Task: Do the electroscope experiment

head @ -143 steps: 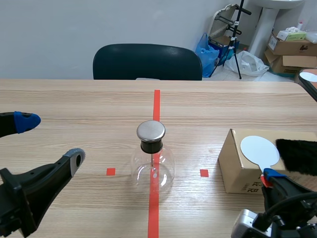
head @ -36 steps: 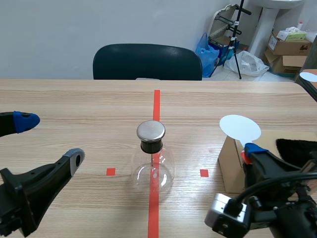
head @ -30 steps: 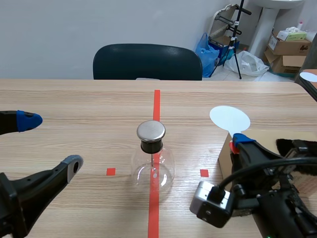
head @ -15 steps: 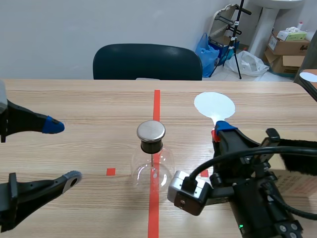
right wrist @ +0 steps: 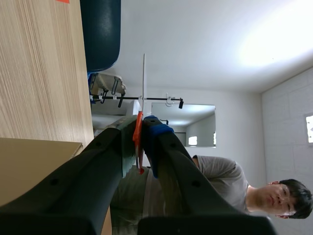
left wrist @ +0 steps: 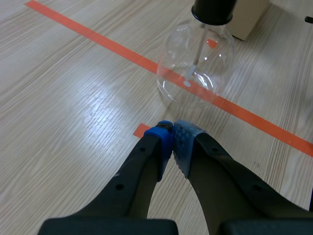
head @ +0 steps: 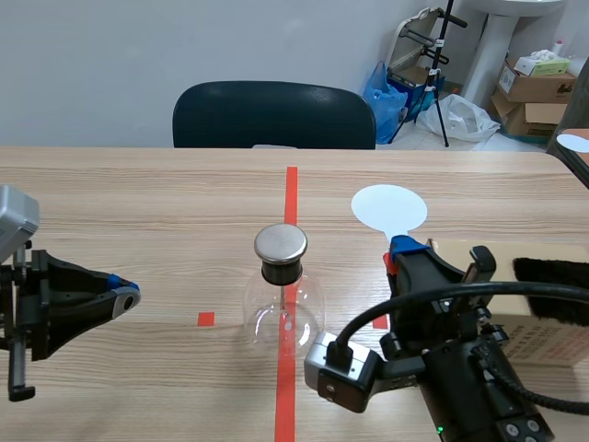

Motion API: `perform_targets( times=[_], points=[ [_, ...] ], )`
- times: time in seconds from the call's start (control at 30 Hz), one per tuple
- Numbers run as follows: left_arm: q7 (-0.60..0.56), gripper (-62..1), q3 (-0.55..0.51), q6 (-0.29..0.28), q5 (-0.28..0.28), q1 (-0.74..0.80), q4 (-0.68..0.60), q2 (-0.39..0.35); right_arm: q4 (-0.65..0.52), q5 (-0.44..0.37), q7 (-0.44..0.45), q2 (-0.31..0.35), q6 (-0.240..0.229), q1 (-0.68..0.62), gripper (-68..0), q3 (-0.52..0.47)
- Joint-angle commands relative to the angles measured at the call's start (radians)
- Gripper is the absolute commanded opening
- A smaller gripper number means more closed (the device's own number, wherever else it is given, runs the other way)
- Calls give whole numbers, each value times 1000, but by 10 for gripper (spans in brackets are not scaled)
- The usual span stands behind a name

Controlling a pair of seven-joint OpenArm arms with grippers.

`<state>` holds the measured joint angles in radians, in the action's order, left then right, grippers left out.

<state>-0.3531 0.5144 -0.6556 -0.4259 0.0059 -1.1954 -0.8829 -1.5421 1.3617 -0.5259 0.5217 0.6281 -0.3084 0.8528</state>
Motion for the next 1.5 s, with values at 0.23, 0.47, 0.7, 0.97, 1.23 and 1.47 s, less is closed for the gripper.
perform_targets(
  times=[0.23, 0.47, 0.7, 0.97, 1.23, 1.47],
  points=[
    [-141, -571, 177, 1, 130, -171, 167, 151, -3, 12, -7, 7, 6, 12, -667, -8],
    [-167, -571, 270, 4, 183, -266, 314, 270, -3, 23, -7, 7, 6, 12, -667, -8],
    [-178, -571, 284, 6, 184, -303, 384, 312, -3, 23, -7, 7, 6, 12, -667, -8],
    [-178, -571, 284, 6, 184, -303, 392, 312, -3, 22, -7, 7, 6, 12, -667, -8],
    [-173, -571, 284, 6, 184, -303, 391, 312, -3, 22, -7, 7, 6, 12, -667, -8],
    [-174, -571, 284, 6, 184, -303, 391, 312, -3, 22, -8, 7, 6, 12, -667, -8]
  ],
)
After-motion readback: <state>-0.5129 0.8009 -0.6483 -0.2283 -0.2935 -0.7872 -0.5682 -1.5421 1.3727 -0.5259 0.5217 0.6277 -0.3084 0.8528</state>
